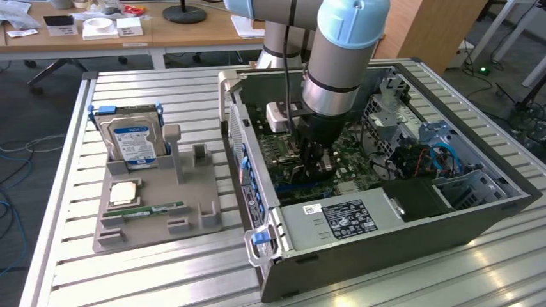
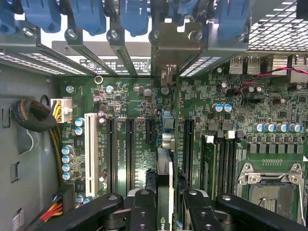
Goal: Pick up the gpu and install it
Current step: 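Insert the gpu into the slot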
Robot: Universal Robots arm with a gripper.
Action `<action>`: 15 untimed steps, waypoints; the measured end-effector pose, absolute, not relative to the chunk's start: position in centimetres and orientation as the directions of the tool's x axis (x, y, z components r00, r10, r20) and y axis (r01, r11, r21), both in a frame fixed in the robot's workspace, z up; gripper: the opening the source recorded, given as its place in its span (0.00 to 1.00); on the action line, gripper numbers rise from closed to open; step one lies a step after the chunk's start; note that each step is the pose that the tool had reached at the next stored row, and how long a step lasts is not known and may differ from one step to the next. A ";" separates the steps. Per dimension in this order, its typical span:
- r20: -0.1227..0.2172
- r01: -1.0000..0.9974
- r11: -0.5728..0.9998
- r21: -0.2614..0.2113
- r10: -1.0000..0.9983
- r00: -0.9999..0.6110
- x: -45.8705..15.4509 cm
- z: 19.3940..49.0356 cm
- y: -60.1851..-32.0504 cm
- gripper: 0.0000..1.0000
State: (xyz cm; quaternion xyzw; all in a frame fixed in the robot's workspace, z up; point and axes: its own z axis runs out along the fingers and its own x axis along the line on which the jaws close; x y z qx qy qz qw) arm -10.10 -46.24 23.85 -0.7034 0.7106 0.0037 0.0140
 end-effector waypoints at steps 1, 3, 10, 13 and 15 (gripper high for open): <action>-0.025 -1.000 0.010 -0.014 -1.000 -0.010 -10.1 23.8 -46.2 0.26; -0.025 -1.000 0.011 -0.014 -1.000 -0.010 -10.1 23.8 -46.2 0.26; -0.025 -1.000 0.011 -0.014 -1.000 -0.011 -10.1 23.8 -46.1 0.26; -0.025 -1.000 0.011 -0.015 -1.000 -0.011 -10.2 23.8 -46.1 0.26; -0.025 -1.000 0.011 -0.015 -1.000 -0.010 -10.3 23.8 -46.1 0.26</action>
